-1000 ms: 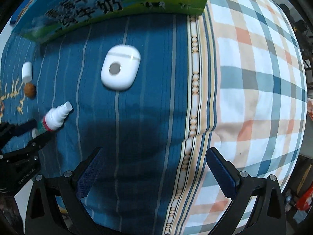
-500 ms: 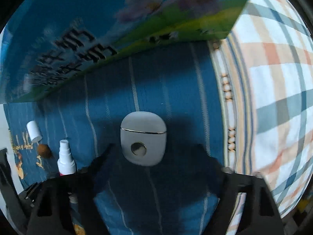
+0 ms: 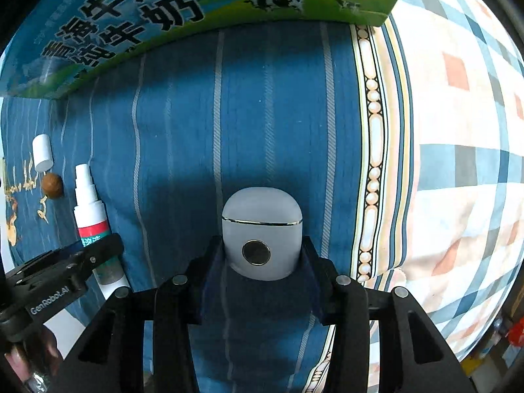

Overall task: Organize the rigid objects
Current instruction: 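Grasp the white-and-green spray bottle with the left gripper while the right grasps the white earbud case, then carry the spray bottle with the left gripper while the right carries the earbud case into the box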

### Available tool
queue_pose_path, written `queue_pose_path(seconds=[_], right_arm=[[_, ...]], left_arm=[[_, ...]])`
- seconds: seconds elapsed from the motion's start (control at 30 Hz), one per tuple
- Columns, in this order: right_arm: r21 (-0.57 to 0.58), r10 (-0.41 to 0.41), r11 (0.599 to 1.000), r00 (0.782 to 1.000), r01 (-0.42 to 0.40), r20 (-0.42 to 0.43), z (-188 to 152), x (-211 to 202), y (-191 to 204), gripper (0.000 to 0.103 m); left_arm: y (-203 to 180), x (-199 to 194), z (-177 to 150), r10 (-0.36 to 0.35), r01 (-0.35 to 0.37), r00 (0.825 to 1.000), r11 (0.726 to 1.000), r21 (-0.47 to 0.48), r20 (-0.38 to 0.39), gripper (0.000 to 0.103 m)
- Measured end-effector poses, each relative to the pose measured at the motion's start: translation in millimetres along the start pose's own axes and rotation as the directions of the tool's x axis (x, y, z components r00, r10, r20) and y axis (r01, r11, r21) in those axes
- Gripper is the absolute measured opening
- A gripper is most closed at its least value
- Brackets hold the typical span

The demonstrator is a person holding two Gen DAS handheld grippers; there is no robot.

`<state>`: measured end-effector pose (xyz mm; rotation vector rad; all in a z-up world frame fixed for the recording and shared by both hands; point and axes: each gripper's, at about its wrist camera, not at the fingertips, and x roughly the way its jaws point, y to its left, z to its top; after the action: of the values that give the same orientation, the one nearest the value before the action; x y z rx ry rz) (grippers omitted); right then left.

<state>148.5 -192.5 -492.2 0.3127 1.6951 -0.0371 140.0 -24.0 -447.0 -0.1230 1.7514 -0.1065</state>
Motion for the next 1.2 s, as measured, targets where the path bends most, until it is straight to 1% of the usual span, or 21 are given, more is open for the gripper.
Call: queue_pose_path(seconds=[0.03, 0.07, 0.1, 0.13, 0.2, 0.27, 0.37, 0.4, 0.5, 0.63, 0.77, 0.83, 0.87, 0.9, 0.93, 0.97, 1.0, 1.03, 1.07, 1.13, 1.2], right_arm=[[0.000, -0.006, 1.000, 1.000, 0.006, -0.003, 2, -3, -7, 0.048], [-0.004, -0.020, 1.000, 1.000, 0.020, -0.006, 2, -2, -6, 0.049], [-0.009, -0.037, 0.999, 0.999, 0.037, -0.008, 3, 0, -2, 0.049], [-0.016, -0.057, 0.998, 0.998, 0.057, -0.010, 13, 3, 5, 0.049], [-0.030, -0.093, 0.995, 0.996, 0.092, -0.002, 10, 5, 13, 0.048], [-0.042, -0.104, 0.994, 0.995, 0.104, 0.011, 8, 2, 20, 0.048], [-0.049, -0.084, 0.995, 0.996, 0.085, 0.013, 1, -1, 25, 0.047], [-0.053, -0.076, 0.996, 0.997, 0.077, 0.014, -11, 0, 23, 0.047], [-0.089, -0.078, 0.993, 0.996, 0.083, 0.053, -24, -14, 25, 0.047], [-0.111, -0.037, 0.993, 0.996, 0.046, 0.084, -46, -30, 31, 0.047], [-0.126, 0.020, 0.992, 0.994, -0.005, 0.112, -62, -54, 32, 0.047], [-0.133, 0.045, 0.991, 0.991, -0.028, 0.125, -68, -68, 33, 0.047], [-0.138, 0.052, 0.990, 0.990, -0.033, 0.135, -67, -73, 32, 0.047], [-0.144, 0.059, 0.989, 0.988, -0.038, 0.145, -57, -85, 37, 0.047], [-0.150, 0.069, 0.988, 0.986, -0.046, 0.153, -59, -93, 36, 0.047], [-0.153, 0.077, 0.987, 0.984, -0.052, 0.161, -58, -105, 24, 0.047], [-0.155, 0.086, 0.986, 0.981, -0.059, 0.172, -57, -112, 21, 0.047], [-0.156, 0.098, 0.985, 0.979, -0.070, 0.180, -56, -119, 22, 0.047], [-0.154, 0.111, 0.985, 0.976, -0.082, 0.187, -47, -126, 23, 0.047], [-0.156, 0.139, 0.982, 0.968, -0.107, 0.209, -42, -146, 21, 0.047], [-0.163, 0.168, 0.978, 0.958, -0.132, 0.234, -42, -171, 20, 0.047]], left_arm=[[0, 0, 6, 0.008, -0.008, 1.000, 1.000, 0.003, 0.009, 0.037], [-5, 0, 10, 0.029, -0.029, 0.999, 1.000, 0.006, 0.014, 0.030], [-8, -2, 10, 0.046, -0.047, 0.999, 0.999, 0.013, 0.024, 0.030], [-11, -3, 7, 0.057, -0.058, 0.998, 0.998, 0.022, 0.031, 0.030], [-19, -5, 2, 0.079, -0.081, 0.996, 0.996, 0.038, 0.049, 0.030], [-24, -13, -6, 0.090, -0.093, 0.993, 0.995, 0.044, 0.081, 0.030], [-38, -30, -15, 0.066, -0.072, 0.991, 0.996, 0.046, 0.113, 0.030], [-44, -37, -20, 0.053, -0.059, 0.991, 0.997, 0.048, 0.124, 0.030], [-50, -63, -29, 0.022, -0.033, 0.985, 0.998, 0.062, 0.168, 0.030], [-57, -95, -41, -0.025, 0.009, 0.978, 0.997, 0.074, 0.209, 0.030], [-58, -125, -41, -0.047, 0.025, 0.969, 0.995, 0.093, 0.244, 0.030], [-56, -135, -34, -0.053, 0.028, 0.964, 0.995, 0.099, 0.260, 0.030], [-51, -139, -36, -0.058, 0.032, 0.961, 0.994, 0.101, 0.270, 0.030], [-47, -145, -39, -0.063, 0.035, 0.958, 0.994, 0.104, 0.280, 0.030], [-39, -152, -37, -0.067, 0.038, 0.954, 0.994, 0.104, 0.291, 0.030], [-31, -155, -34, -0.071, 0.040, 0.950, 0.993, 0.108, 0.303, 0.030], [-26, -156, -34, -0.078, 0.045, 0.947, 0.993, 0.109, 0.312, 0.030], [-27, -166, -34, -0.088, 0.055, 0.941, 0.992, 0.110, 0.327, 0.030], [-25, -168, -30, -0.095, 0.060, 0.937, 0.992, 0.113, 0.336, 0.030], [-27, -183, -29, -0.118, 0.078, 0.924, 0.989, 0.123, 0.364, 0.030], [-33, -201, -24, -0.127, 0.075, 0.905, 0.987, 0.141, 0.406, 0.030]])
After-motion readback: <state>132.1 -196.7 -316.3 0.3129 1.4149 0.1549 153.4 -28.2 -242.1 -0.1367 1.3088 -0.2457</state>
